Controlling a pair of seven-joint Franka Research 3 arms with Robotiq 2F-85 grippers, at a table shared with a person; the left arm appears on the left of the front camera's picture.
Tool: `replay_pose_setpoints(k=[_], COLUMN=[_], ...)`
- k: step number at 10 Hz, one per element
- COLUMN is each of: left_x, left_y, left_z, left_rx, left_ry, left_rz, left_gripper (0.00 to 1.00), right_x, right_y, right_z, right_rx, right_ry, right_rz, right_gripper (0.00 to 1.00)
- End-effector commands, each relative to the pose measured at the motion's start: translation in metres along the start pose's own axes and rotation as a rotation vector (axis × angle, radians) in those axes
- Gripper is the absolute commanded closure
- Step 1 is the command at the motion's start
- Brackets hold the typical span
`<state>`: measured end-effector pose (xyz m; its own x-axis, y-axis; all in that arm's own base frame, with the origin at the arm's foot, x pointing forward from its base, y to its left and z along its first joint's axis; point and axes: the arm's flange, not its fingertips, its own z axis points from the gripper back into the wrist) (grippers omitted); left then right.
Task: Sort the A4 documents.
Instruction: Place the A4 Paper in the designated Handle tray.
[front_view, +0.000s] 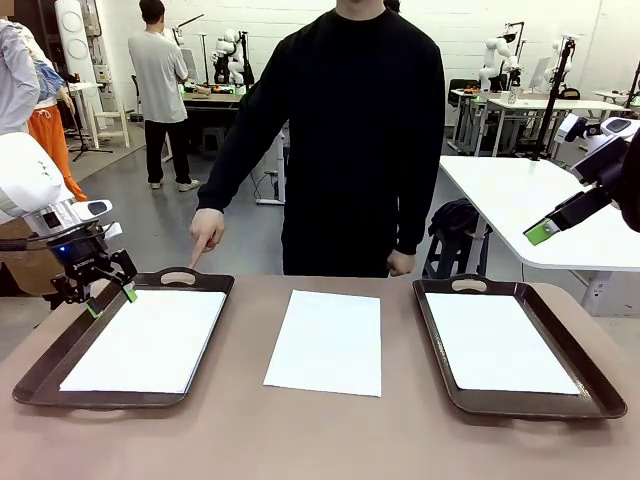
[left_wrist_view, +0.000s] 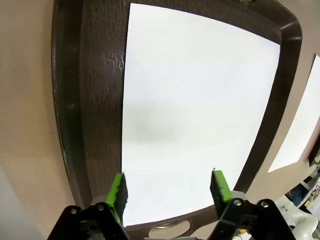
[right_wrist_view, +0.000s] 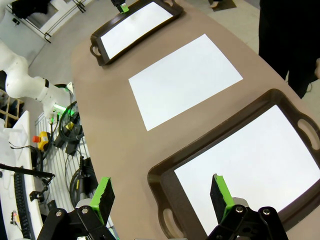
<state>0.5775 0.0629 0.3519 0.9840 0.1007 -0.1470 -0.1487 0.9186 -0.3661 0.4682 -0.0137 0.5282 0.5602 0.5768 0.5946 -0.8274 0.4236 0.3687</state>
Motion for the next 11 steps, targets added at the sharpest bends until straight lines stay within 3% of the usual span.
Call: replay_pose_setpoints(k=[1, 2, 3, 4, 11], left_x=[-0.0033, -0.0041, -0.0044, -0.0009, -0.0009], left_y=[-0.0035, -0.0047, -0.0048, -0.001, -0.001], left_z=[0.0073, 0.0084, 0.0059, 0.005, 0.005], left_rx=[0.049, 0.047, 0.07, 0.014, 0.014], left_ry=[-0.014, -0.024, 0.012, -0.008, -0.008], left_rz=[0.037, 0.071, 0.17, 0.024, 0.024], left_gripper=[0.0, 0.04, 0.0, 0.0, 0.0], right_x=[0.0008, 0.0008, 0.0008, 0.0008, 0.0008], right_y=[-0.0004, -0.0004, -0.0004, -0.0004, -0.0004], right_z=[-0.0007, -0.0007, -0.0007, -0.0007, -0.0007], right_rx=[-0.004, -0.004, -0.004, -0.004, -0.004], right_ry=[0.0, 0.0, 0.0, 0.0, 0.0], right_rz=[0.001, 0.001, 0.001, 0.001, 0.001], right_gripper=[0.0, 0.0, 0.0, 0.0, 0.0])
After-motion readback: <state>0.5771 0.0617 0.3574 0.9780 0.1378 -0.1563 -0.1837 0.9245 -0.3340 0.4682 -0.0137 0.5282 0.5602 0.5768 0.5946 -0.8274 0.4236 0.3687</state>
